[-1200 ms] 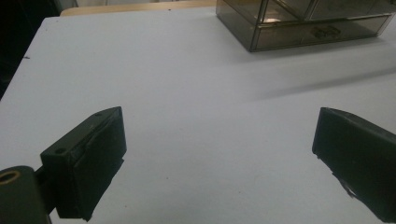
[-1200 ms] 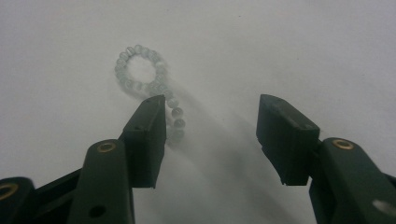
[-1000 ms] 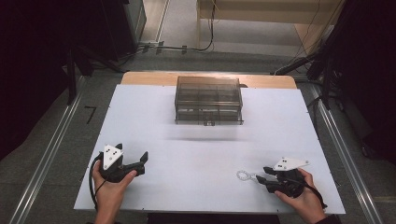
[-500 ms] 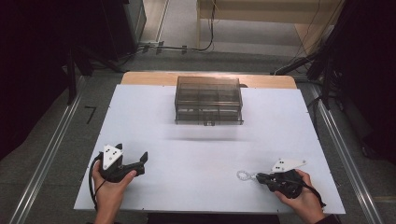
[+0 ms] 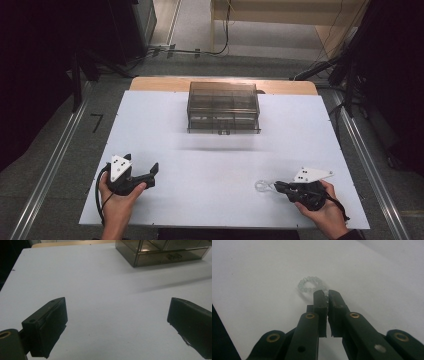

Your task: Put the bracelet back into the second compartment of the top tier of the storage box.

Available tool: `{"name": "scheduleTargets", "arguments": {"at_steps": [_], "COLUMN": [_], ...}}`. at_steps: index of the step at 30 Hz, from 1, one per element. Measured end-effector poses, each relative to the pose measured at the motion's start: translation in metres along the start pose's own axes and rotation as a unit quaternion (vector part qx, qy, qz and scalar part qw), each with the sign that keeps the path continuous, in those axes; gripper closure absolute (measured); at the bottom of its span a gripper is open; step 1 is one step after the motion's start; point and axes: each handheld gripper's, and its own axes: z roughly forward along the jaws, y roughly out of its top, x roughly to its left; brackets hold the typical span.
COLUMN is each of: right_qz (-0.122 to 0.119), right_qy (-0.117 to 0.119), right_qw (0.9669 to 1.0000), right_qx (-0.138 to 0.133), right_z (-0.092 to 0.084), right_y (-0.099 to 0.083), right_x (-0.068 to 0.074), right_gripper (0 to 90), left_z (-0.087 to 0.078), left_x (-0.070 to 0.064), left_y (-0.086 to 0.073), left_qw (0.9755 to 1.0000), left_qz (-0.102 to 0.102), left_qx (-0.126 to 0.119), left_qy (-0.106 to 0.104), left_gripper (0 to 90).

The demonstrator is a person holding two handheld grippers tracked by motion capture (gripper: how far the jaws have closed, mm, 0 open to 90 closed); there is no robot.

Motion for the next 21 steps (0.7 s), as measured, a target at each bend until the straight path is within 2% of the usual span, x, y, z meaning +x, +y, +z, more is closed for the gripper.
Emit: {"name": "scheduleTargets", "arguments": {"at_steps": [4, 21], "right_qz": [-0.002, -0.01], "right_qy": [0.001, 0.002], "right_qw": [0.9999, 0.9983], "right_qx": [-0.017, -0.058], "right_z": [-0.001, 0.004], "right_y": [0.006, 0.028], "right_x": [0.002, 0.005], "right_gripper": [83.5, 83.6], "left_z": [0.0, 0.0], "left_x": [0.0, 0.0], "left_y": [0.0, -0.001], "left_qw": [1.0, 1.0], "left_qz": [0.0, 0.001], "left_qx": [0.0, 0.002], "left_qy": [0.0, -0.001], "left_gripper": [3.2, 3.2]}}
